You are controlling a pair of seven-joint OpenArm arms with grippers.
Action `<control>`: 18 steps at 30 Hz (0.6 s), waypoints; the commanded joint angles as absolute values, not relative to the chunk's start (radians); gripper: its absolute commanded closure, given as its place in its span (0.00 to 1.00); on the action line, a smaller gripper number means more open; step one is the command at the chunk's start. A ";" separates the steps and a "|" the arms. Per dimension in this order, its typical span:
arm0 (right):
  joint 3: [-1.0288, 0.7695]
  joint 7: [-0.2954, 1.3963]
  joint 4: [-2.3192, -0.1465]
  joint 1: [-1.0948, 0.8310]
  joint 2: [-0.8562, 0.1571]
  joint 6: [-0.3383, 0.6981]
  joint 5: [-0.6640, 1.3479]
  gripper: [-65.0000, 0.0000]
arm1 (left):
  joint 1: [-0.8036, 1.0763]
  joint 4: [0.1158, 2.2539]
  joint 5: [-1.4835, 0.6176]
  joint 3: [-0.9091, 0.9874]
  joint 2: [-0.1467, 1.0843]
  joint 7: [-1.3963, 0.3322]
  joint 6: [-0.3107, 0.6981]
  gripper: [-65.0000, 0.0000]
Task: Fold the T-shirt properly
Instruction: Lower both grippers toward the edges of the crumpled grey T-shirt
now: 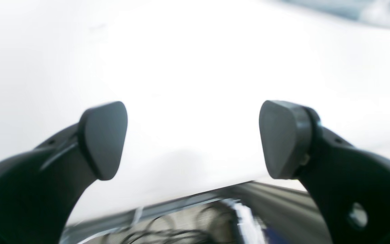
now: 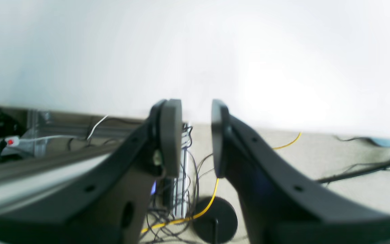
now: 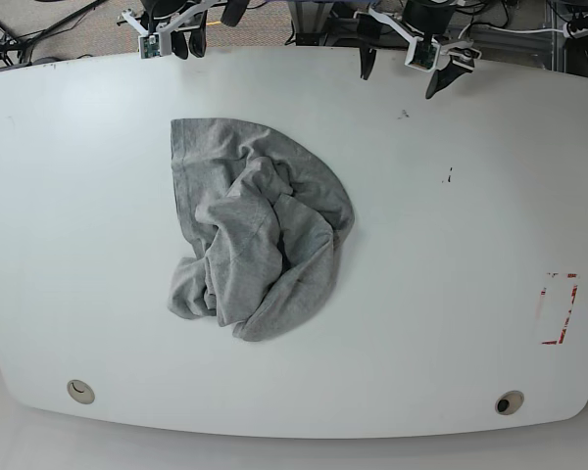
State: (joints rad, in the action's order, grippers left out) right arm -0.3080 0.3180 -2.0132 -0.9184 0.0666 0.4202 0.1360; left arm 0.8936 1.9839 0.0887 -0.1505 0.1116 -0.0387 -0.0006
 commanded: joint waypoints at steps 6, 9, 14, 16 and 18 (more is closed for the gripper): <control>-0.312 0.298 -2.031 -0.857 0.061 0.421 0.142 0.78 | 0.808 2.000 -0.007 -0.240 0.108 -0.125 -0.007 0.10; -0.312 0.300 -2.031 -0.832 0.058 0.421 0.140 0.78 | 0.731 2.000 -0.140 -0.234 0.108 -0.228 -0.007 0.10; -0.312 0.300 -2.031 -0.823 0.056 0.424 0.140 0.78 | 0.616 1.998 -0.263 -0.231 0.113 -0.367 -0.007 0.10; -0.312 0.300 -2.031 -0.812 0.056 0.426 0.140 0.78 | 0.588 1.998 -0.269 -0.231 0.113 -0.394 -0.007 0.10; -0.312 0.300 -2.029 -0.805 0.056 0.427 0.140 0.78 | 0.570 1.998 -0.265 -0.229 0.113 -0.409 -0.007 0.10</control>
State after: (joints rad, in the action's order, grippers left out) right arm -0.3103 0.3260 -2.0129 -0.8082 0.0578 0.4187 0.1318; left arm 0.5735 1.9804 -0.2630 -0.2291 0.1143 -0.4194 -0.0113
